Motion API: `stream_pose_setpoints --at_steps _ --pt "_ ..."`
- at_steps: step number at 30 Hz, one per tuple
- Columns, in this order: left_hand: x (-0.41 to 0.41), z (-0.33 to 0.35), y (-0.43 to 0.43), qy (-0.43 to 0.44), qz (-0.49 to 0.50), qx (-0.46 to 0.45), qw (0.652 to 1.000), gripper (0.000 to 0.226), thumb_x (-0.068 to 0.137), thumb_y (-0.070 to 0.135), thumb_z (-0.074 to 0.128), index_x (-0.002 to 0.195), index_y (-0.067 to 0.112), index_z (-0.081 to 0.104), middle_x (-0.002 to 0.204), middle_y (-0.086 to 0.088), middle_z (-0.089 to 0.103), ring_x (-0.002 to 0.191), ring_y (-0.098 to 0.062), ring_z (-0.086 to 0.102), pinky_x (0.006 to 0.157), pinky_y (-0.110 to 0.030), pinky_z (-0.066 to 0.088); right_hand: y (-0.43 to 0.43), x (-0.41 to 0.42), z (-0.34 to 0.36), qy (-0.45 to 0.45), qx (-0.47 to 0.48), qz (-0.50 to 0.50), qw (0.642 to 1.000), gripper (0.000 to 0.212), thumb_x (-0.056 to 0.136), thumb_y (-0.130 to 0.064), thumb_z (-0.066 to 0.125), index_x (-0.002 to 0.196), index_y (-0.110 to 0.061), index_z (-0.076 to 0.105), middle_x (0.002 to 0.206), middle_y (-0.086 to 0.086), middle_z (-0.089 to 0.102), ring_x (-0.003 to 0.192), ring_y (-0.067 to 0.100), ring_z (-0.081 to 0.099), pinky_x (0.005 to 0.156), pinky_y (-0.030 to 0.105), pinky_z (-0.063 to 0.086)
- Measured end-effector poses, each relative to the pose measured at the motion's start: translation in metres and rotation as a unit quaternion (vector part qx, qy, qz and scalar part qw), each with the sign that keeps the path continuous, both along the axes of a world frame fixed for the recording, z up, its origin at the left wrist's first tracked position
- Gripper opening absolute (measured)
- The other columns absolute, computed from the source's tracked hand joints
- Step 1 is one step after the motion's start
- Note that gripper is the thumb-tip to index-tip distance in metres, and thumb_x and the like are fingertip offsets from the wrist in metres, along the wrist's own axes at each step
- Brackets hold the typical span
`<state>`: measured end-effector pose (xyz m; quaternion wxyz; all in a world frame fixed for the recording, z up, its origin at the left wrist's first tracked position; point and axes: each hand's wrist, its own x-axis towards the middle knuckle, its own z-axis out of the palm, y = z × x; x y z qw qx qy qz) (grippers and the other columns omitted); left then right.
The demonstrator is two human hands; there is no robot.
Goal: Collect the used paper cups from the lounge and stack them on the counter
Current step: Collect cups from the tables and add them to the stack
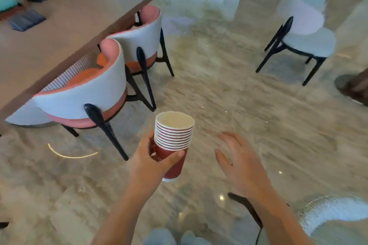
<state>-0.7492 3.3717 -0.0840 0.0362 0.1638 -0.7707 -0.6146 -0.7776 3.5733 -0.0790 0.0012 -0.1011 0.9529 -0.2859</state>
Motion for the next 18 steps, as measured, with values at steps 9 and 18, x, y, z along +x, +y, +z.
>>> stream_pose_setpoints --at_steps 9,18 --pt "-0.185 -0.032 0.033 -0.012 -0.142 0.041 0.989 0.062 0.062 0.021 0.082 0.117 0.018 0.055 0.105 0.005 0.066 0.089 0.003 0.063 0.066 -0.011 0.050 0.027 -0.126 -0.021 -0.029 0.038 -0.121 0.991 0.042 0.088 -0.026 0.055 0.128 -0.016 0.050 0.132 0.000 0.050 0.121 0.014 0.042 0.091 0.011 0.019" --pt "-0.379 -0.011 0.046 -0.005 -0.195 0.096 0.976 0.075 0.047 0.040 0.077 0.116 0.023 0.052 0.106 0.009 0.063 0.090 0.005 0.062 0.061 -0.012 0.050 0.030 -0.287 0.011 0.014 0.054 -0.193 0.980 0.042 0.087 -0.025 0.057 0.127 -0.013 0.051 0.130 0.004 0.053 0.121 0.018 0.046 0.101 0.023 0.026"
